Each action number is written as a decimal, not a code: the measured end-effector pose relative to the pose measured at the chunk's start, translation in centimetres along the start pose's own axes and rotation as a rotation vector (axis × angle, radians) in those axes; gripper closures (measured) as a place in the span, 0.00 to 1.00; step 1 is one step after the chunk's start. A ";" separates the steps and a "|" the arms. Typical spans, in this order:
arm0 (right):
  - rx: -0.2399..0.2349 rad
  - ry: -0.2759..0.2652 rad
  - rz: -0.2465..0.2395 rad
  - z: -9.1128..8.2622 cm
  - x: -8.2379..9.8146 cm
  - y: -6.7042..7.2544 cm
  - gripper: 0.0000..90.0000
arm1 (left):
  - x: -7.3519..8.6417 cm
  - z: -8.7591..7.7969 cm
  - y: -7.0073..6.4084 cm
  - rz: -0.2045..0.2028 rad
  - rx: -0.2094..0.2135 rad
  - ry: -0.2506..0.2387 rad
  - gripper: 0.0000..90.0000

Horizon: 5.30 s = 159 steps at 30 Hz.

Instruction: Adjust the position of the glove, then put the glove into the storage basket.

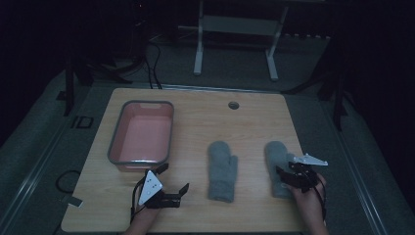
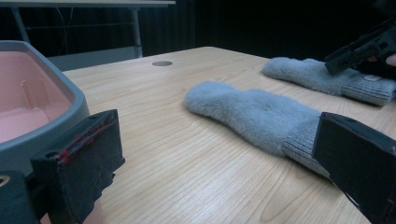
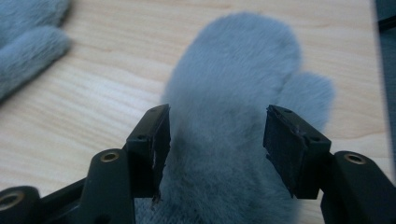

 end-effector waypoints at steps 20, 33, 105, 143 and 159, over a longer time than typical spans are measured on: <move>0.087 -0.030 0.072 0.5 1.2 1.7 0.90 | 0.0 0.0 0.0 -0.002 -0.001 -0.001 0.02; 0.145 -0.113 0.137 -1.1 -3.3 5.1 0.90 | 0.0 0.0 0.0 -0.003 0.001 -0.001 0.02; -0.369 -0.140 0.130 1.5 -4.9 9.3 0.12 | -4.6 7.0 -2.3 -0.119 0.125 0.316 0.06; -0.446 0.156 0.057 7.0 -2.7 12.3 0.84 | -0.6 14.7 -1.2 -0.336 0.191 0.640 0.78; -0.494 0.057 0.110 5.3 -4.7 12.0 0.90 | -3.6 14.4 -0.8 -0.310 0.188 0.582 0.91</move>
Point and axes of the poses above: each handheld gripper's, and its own axes: z roughly forward along the jaws, x roughly out of its underside, y roughly to its left, the point moved 1 cm from there along z, roughly forward along the jaws, and after that the axes turned 10 degrees about -y, right-handed, at the moved point
